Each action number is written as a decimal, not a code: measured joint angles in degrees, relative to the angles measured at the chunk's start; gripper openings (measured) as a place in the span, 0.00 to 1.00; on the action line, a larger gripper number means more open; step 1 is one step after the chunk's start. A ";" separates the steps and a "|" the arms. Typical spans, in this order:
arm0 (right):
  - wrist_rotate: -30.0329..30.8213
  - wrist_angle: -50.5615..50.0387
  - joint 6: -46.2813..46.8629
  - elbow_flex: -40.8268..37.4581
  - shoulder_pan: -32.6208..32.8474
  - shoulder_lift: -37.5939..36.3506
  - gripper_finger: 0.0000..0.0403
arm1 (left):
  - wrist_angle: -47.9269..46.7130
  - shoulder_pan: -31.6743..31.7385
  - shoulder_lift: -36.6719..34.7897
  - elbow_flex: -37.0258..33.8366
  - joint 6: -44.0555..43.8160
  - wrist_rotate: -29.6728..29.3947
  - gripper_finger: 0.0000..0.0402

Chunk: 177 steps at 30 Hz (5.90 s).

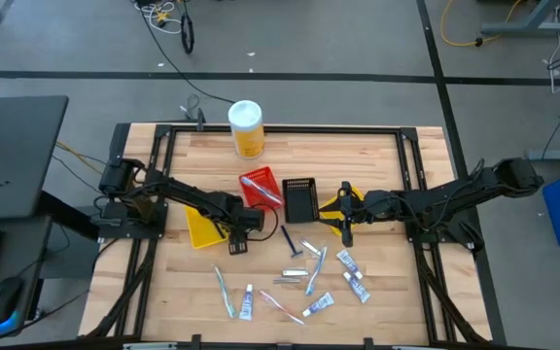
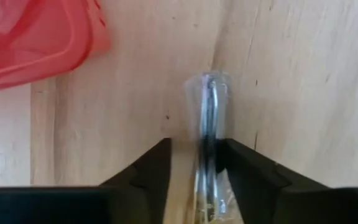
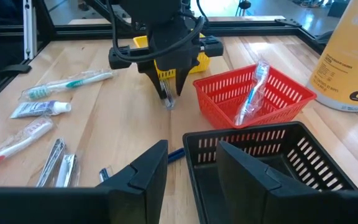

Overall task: Pick & Place Travel size toiletries
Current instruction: Put the silver nail cutter into the black bin, then put the white toothpaste into the right yellow bin

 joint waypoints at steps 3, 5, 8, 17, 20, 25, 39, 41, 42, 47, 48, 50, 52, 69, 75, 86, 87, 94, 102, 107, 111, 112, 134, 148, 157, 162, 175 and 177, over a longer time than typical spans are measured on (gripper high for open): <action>0.00 0.00 0.00 0.00 0.02 0.02 0.36 | 0.23 0.00 0.02 -0.02 -1.23 -0.32 0.26; 0.00 0.00 0.00 0.00 0.02 0.00 0.36 | 0.26 -0.01 0.02 -0.02 -1.50 -0.51 0.20; 0.64 0.04 0.00 0.00 0.02 0.00 0.36 | 0.28 -0.33 0.02 0.00 -1.68 -0.76 0.12; 2.92 0.75 0.02 0.00 0.02 0.00 0.36 | -1.53 -3.81 0.17 3.63 -0.45 -6.32 0.10; 2.95 2.68 0.02 0.00 0.02 0.01 0.36 | -2.65 -5.28 0.17 6.37 0.25 -7.94 0.08; 2.97 7.35 0.02 0.00 0.00 0.11 0.37 | -3.17 -6.97 0.15 12.50 1.81 -13.86 0.08; 4.36 24.35 -1.41 0.02 -0.84 11.64 0.41 | 3.03 -6.09 0.04 23.76 9.10 -24.38 0.09; 5.33 25.37 -1.33 0.02 -1.59 12.76 0.41 | 4.26 -5.76 0.04 23.76 9.12 -24.35 0.09; 5.57 25.65 -1.32 0.00 -2.04 13.12 0.41 | 4.60 -5.58 0.04 23.76 9.12 -24.35 0.10; 0.80 28.86 0.30 0.09 -4.04 14.07 0.41 | 4.77 -4.43 0.04 23.76 9.27 -24.39 0.09; -0.48 29.55 0.91 0.15 -4.36 14.25 0.41 | 4.98 -4.18 0.04 23.76 9.41 -24.46 0.09; -2.02 29.92 1.20 0.15 -4.86 14.59 0.41 | 5.62 -3.72 0.04 23.76 9.45 -25.26 0.09; -2.02 30.62 1.06 0.19 -4.99 15.10 0.41 | 7.45 -3.22 0.04 23.76 10.04 -25.39 0.09; -1.99 28.86 -2.12 3.96 -6.05 16.46 0.31 | 13.39 -2.49 0.04 23.76 13.80 -26.03 0.09; -2.01 29.00 -3.83 3.98 -6.05 16.46 0.22 | 13.32 -2.49 0.02 23.76 13.98 -26.35 0.10; -2.35 29.00 -5.36 3.98 -6.03 16.46 0.13 | 12.00 -2.53 -0.02 23.85 13.88 -25.87 0.10; -2.34 29.03 -5.36 3.96 -6.05 16.46 0.13 | 11.96 -2.53 -0.02 23.86 13.88 -25.89 0.10; -2.37 28.61 -5.12 3.98 -5.97 16.46 0.11 | 11.65 -2.46 -0.07 23.87 14.12 -25.19 0.15; -1.53 25.24 -2.31 3.98 -5.19 16.41 0.11 | 10.83 -2.42 -0.07 23.74 13.64 -26.47 0.28; 4.19 17.99 0.02 3.96 -4.45 16.41 0.11 | 10.59 -2.40 -0.07 23.74 13.01 -26.79 0.36; 13.03 12.05 3.19 3.96 -4.40 16.41 0.11 | 10.71 -2.40 -0.07 23.74 11.76 -26.77 0.40; 13.88 11.36 4.92 3.96 -4.60 16.51 0.11 | 10.66 -2.40 -0.07 23.74 11.84 -26.81 0.40; 14.62 6.42 1.05 8.84 -7.79 29.69 0.13 | 10.50 -2.38 -0.07 23.74 13.10 -27.80 0.41; 14.44 8.07 1.28 8.85 -8.40 29.45 0.39 | 9.82 -2.38 -0.04 23.75 11.37 -21.59 0.41; 4.88 9.36 1.53 8.83 -6.41 21.70 0.46 | 3.10 -2.38 0.01 23.76 9.86 -15.97 0.41; -1.97 9.01 1.51 8.83 -4.28 17.54 0.47 | -5.45 -2.89 -2.67 23.85 5.24 -16.87 0.41; -10.75 4.88 2.26 8.81 2.82 15.87 0.47 | -14.15 -5.99 -17.73 19.22 7.99 -17.63 0.41; -10.69 2.42 3.99 8.78 3.67 15.73 0.46 | -9.05 -6.42 -20.38 14.99 7.70 -15.63 0.41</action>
